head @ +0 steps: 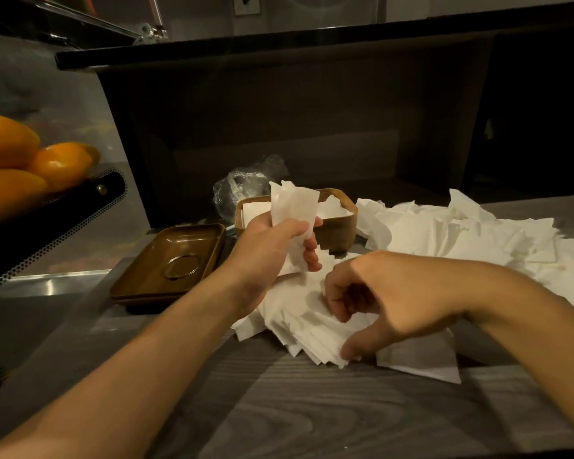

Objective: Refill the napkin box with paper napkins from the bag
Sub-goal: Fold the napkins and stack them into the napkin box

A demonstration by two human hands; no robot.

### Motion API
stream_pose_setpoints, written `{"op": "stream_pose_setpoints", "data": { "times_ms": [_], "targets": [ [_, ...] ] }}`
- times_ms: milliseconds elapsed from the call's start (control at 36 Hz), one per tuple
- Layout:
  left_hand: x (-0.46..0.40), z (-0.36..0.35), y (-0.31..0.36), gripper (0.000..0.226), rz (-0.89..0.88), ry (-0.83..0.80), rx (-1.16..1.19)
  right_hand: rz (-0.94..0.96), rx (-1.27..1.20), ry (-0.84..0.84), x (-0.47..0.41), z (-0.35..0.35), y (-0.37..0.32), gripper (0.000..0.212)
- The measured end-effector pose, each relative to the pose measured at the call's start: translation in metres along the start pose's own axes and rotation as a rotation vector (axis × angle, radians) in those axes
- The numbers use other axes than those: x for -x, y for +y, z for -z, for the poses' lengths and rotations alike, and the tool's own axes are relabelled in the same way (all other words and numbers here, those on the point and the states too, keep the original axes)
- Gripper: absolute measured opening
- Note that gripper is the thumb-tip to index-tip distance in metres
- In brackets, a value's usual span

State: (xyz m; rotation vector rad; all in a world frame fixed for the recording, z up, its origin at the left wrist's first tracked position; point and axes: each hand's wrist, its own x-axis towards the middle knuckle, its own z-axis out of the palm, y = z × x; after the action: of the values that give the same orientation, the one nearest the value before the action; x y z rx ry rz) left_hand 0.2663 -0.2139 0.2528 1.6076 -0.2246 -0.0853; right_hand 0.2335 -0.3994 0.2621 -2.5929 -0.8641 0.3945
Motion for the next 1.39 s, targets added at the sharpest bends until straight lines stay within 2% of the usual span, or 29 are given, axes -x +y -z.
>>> {"op": "stream_pose_setpoints", "data": {
  "times_ms": [278, 333, 389, 472, 667, 833, 1056, 1139, 1278, 1389],
  "targets": [
    [-0.003, 0.000, -0.004, 0.018, 0.029, -0.023, 0.033, 0.043, -0.007, 0.060, -0.004, -0.003, 0.007, 0.008],
    [-0.003, 0.000, -0.004, 0.019, 0.032, -0.025, 0.041, 0.048, -0.018, 0.067, -0.004, -0.004, 0.005, 0.012],
    [-0.003, 0.000, -0.005, 0.021, 0.030, -0.034, 0.053, 0.058, -0.032, 0.089, -0.004, -0.006, 0.002, 0.025],
    [-0.004, 0.000, -0.005, 0.021, 0.026, -0.038, 0.039, 0.060, 0.080, 0.127, -0.007, -0.014, -0.002, 0.040],
    [-0.005, 0.001, -0.006, 0.021, 0.023, -0.044, 0.029, 0.096, 0.081, 0.148, -0.008, -0.015, -0.001, 0.021],
    [-0.004, 0.001, -0.006, 0.020, 0.045, -0.056, 0.064, 0.153, 0.207, 0.234, -0.008, -0.022, -0.009, 0.028],
    [-0.004, 0.001, -0.007, 0.019, 0.041, -0.039, 0.027, 0.196, 0.374, 0.306, -0.006, -0.027, -0.018, 0.028],
    [-0.003, 0.001, -0.006, 0.022, 0.041, -0.034, 0.008, 0.178, 0.310, 0.276, -0.007, -0.024, -0.017, 0.022],
    [0.000, 0.001, -0.004, 0.021, 0.055, -0.046, 0.035, 0.118, 0.026, 0.124, -0.010, -0.016, -0.006, 0.017],
    [-0.001, 0.001, -0.004, 0.021, 0.048, -0.051, 0.025, 0.098, -0.044, 0.098, -0.011, -0.014, -0.002, 0.010]
  ]
}}
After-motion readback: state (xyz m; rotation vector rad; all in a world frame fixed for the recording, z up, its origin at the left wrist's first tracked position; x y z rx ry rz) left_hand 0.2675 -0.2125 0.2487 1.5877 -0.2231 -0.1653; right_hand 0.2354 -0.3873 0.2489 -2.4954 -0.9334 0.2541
